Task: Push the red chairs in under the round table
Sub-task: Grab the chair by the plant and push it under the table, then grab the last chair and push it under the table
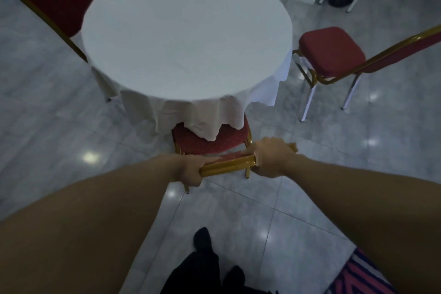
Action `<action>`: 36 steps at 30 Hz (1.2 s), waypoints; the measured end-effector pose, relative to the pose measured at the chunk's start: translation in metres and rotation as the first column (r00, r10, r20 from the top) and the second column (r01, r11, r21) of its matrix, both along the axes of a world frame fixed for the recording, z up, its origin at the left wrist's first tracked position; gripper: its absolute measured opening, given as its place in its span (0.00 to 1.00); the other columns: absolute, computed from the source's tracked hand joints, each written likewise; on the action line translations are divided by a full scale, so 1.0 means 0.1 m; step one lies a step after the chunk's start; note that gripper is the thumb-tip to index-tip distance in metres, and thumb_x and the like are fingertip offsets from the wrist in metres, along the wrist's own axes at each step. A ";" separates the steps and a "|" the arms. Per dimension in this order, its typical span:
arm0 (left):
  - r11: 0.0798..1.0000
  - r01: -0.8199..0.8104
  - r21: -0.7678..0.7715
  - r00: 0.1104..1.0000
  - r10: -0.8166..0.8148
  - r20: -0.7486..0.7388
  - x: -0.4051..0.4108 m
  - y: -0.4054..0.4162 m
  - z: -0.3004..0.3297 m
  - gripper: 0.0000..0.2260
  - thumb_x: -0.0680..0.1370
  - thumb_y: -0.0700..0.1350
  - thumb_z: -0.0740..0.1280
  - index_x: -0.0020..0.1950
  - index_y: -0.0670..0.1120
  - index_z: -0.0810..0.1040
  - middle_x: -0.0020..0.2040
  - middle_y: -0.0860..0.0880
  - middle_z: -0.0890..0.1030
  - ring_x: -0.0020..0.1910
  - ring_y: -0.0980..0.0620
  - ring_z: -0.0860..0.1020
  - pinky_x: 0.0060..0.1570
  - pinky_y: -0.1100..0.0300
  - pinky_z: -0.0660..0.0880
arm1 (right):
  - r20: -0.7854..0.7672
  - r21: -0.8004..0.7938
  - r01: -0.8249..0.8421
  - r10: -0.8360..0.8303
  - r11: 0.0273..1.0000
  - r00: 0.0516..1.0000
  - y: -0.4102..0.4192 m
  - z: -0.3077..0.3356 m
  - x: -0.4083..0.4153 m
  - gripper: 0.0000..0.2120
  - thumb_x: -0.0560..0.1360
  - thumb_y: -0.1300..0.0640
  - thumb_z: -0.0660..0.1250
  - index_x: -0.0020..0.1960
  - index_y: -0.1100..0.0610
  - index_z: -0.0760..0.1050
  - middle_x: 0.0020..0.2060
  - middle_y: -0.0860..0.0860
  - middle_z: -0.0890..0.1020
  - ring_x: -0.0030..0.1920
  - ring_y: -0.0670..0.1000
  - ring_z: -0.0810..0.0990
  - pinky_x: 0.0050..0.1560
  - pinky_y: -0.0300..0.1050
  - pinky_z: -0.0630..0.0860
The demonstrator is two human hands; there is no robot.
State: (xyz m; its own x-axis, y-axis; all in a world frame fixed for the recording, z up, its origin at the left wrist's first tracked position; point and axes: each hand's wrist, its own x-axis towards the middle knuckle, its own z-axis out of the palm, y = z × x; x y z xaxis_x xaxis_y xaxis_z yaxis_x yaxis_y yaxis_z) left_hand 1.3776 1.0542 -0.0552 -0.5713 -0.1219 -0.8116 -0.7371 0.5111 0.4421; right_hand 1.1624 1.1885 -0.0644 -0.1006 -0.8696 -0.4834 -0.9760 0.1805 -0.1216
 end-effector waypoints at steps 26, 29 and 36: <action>0.886 -0.064 -0.458 0.957 -0.076 -0.281 -2.31 0.03 1.03 0.36 0.78 0.70 0.60 0.82 0.55 0.60 0.83 0.49 0.63 0.80 0.44 0.62 0.77 0.44 0.60 | 0.164 -0.111 0.380 -0.360 0.918 0.918 0.24 1.17 -2.01 0.47 0.77 0.23 0.58 0.86 0.52 0.59 0.84 0.54 0.64 0.83 0.58 0.63 0.80 0.57 0.60; 0.861 -0.071 -0.503 0.958 -0.082 -0.276 -2.82 0.24 1.12 0.36 0.79 0.68 0.60 0.83 0.53 0.60 0.83 0.47 0.62 0.81 0.44 0.62 0.77 0.46 0.60 | 0.149 -0.145 0.392 -0.371 0.908 0.916 0.42 1.24 -2.51 0.50 0.75 0.20 0.55 0.86 0.50 0.59 0.85 0.54 0.62 0.84 0.58 0.62 0.81 0.60 0.59; 0.839 -0.080 -0.539 0.935 -0.125 -0.333 -4.12 0.78 1.48 0.33 0.81 0.64 0.60 0.83 0.52 0.60 0.83 0.46 0.61 0.80 0.42 0.62 0.75 0.46 0.59 | 0.124 -0.212 0.412 -0.394 0.886 0.911 0.83 1.46 -3.69 0.42 0.76 0.20 0.54 0.72 0.53 0.75 0.60 0.54 0.79 0.56 0.53 0.71 0.59 0.52 0.69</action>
State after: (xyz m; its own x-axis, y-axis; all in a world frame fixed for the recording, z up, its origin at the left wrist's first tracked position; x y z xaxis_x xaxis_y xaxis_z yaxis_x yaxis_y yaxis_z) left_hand 0.9655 1.1326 0.0923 -0.8054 -0.4613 -0.3722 -0.5766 0.7550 0.3123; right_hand 0.7934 1.2711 0.0818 -0.4370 -0.8493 -0.2963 -0.8115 0.5143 -0.2773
